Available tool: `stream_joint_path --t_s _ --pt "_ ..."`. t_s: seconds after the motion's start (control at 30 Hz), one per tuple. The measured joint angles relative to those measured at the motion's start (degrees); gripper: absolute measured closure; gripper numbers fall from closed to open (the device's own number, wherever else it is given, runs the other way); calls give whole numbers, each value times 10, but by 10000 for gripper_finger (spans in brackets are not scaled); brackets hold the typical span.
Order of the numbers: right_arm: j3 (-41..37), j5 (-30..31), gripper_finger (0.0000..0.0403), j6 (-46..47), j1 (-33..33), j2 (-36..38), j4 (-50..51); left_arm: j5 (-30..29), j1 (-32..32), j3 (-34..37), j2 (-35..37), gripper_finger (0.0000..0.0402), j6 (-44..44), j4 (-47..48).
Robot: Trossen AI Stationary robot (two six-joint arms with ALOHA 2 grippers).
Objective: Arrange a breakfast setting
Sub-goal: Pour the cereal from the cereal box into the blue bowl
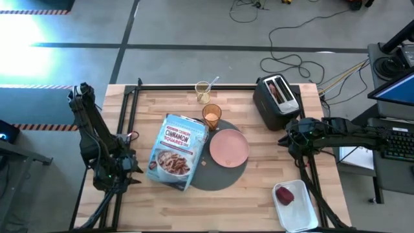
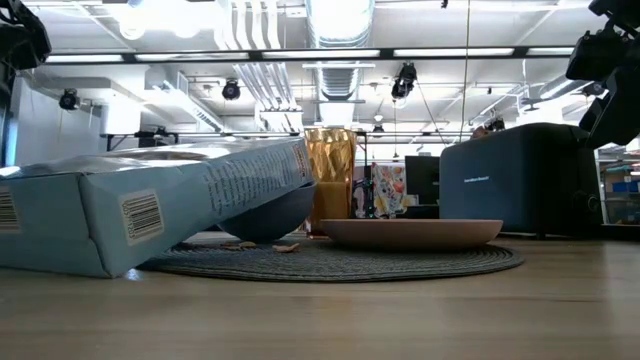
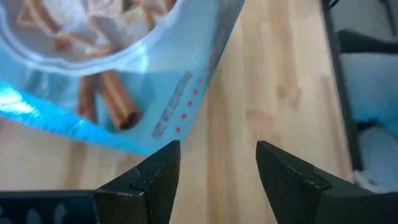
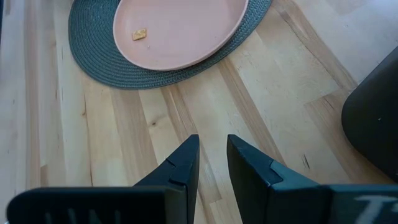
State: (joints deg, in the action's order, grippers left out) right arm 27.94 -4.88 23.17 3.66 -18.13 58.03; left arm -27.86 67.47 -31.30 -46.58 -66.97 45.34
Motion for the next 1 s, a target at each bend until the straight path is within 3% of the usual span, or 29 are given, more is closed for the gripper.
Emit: stream_joint_path --t_s 0.13,0.4,0.53,1.0 --pt "0 0 330 0 0 0 0 -48 -2 -2 1 208 -8 -19" --pt "0 0 330 0 0 0 0 -253 -19 -38 1 208 49 -20" --pt "0 0 330 0 0 0 0 -324 -42 -74 -3 208 98 -22" --pt "0 4 330 0 0 0 0 -336 -105 -151 -37 208 250 -14"
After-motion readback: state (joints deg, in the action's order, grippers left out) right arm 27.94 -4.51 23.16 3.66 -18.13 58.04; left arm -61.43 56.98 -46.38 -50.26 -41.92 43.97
